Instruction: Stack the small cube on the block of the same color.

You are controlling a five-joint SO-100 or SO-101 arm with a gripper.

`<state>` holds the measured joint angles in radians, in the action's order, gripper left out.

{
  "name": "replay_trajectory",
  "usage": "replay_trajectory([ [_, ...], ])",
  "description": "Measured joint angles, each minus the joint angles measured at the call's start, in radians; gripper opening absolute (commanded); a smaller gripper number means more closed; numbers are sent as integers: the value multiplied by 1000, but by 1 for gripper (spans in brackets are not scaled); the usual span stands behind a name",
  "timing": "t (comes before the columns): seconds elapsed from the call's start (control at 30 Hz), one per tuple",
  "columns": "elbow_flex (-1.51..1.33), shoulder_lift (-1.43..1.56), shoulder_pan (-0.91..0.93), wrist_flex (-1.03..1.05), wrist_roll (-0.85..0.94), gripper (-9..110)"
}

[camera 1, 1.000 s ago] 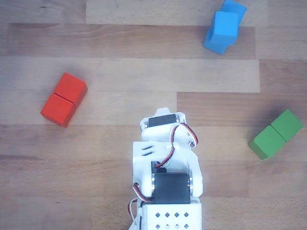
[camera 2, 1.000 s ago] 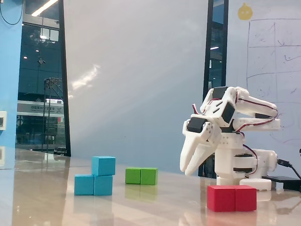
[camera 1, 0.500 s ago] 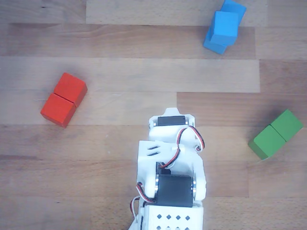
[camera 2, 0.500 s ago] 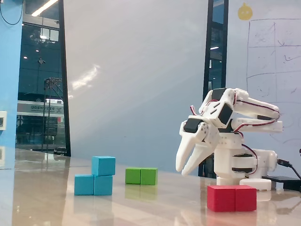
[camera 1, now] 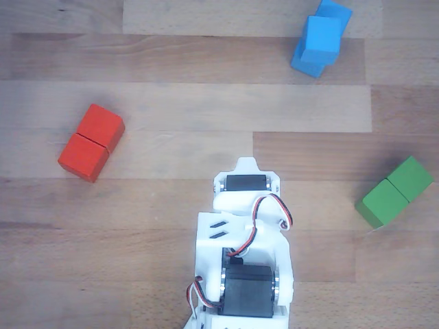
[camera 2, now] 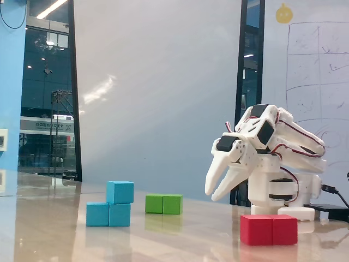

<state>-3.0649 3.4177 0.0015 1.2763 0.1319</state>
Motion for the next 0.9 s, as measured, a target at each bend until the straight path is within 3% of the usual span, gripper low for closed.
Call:
replay_trajectory([
  [0.7,0,0,0,0,-6,5],
  [0.9,0,0,0,0,-12,-1],
])
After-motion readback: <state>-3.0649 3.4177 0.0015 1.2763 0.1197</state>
